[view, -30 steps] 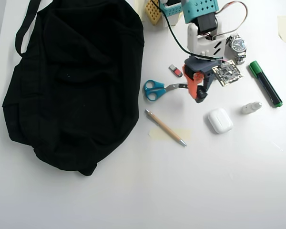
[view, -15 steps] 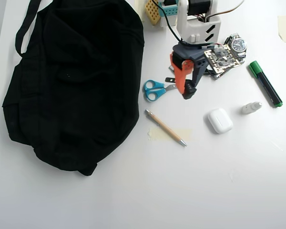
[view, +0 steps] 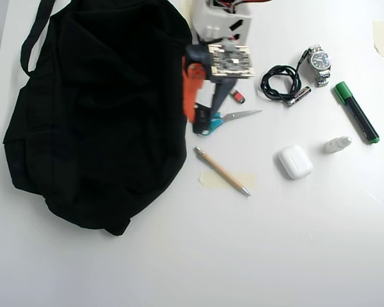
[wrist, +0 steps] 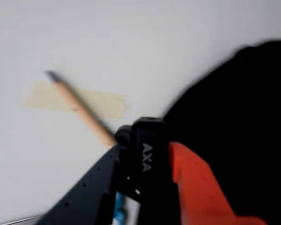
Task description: Put the black bike light into the black bag
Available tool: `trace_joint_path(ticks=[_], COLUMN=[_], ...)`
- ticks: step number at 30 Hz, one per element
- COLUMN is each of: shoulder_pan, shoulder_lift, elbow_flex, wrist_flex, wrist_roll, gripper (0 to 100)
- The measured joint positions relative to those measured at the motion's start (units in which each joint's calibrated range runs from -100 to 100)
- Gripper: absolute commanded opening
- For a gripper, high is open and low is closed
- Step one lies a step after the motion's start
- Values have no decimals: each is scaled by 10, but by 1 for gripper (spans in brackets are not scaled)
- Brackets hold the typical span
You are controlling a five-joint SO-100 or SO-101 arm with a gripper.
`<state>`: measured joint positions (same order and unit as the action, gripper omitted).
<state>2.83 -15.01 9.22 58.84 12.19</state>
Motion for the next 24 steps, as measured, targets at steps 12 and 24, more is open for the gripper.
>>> trace_joint_path(ticks=[12,24], shoulder_pan=[153,291], shoulder_lift=[1,6], elbow_flex=[83,400], wrist_flex=[-90,-441], wrist_roll=[2,-8], gripper=[2,2])
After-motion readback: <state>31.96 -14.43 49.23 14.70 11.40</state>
